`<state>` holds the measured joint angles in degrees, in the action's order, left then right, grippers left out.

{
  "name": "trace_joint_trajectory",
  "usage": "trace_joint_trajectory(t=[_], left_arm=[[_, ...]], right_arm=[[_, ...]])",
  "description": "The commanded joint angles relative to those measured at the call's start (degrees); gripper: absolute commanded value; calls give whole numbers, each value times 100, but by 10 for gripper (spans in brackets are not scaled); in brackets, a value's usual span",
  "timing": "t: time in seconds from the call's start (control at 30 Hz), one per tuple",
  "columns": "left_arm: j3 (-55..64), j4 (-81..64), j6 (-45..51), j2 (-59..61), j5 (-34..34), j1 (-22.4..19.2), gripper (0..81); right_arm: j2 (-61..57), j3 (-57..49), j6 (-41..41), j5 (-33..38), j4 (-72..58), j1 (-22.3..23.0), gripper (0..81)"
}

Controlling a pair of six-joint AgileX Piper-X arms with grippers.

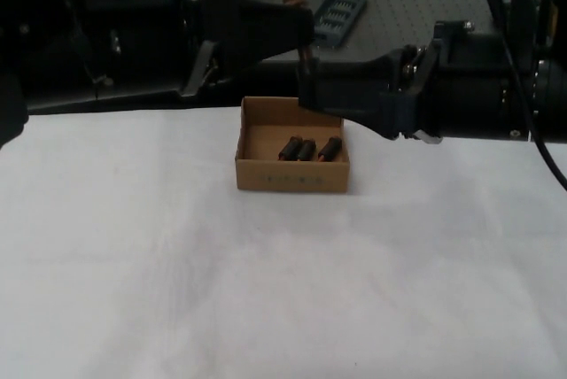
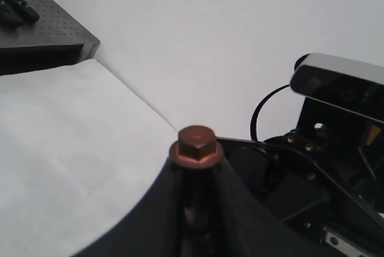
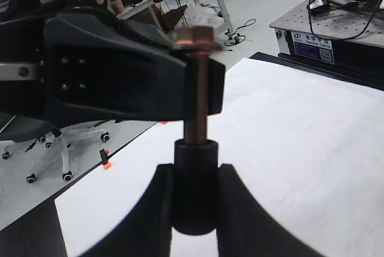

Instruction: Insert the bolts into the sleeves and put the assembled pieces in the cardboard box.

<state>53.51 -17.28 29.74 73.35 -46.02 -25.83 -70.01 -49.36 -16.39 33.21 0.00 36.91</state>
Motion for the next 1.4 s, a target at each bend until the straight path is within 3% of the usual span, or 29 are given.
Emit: trace_joint_trajectory(t=[0.0,0.33,0.87,1.37], left_arm=[[4,390,-433,-63,-809,-84,6],[4,1440,-489,-63,555,-84,6],[34,1558,-561,-63,-276,-84,6],[230,1595,-670,-63,-425,-84,6]], right_arm=[[6,-68,-74,-558,-207,-156,20],[6,-68,-74,-245,-402,-156,20],[6,-68,154,883,56,-156,20],[6,-113,324,937,266,-156,20]])
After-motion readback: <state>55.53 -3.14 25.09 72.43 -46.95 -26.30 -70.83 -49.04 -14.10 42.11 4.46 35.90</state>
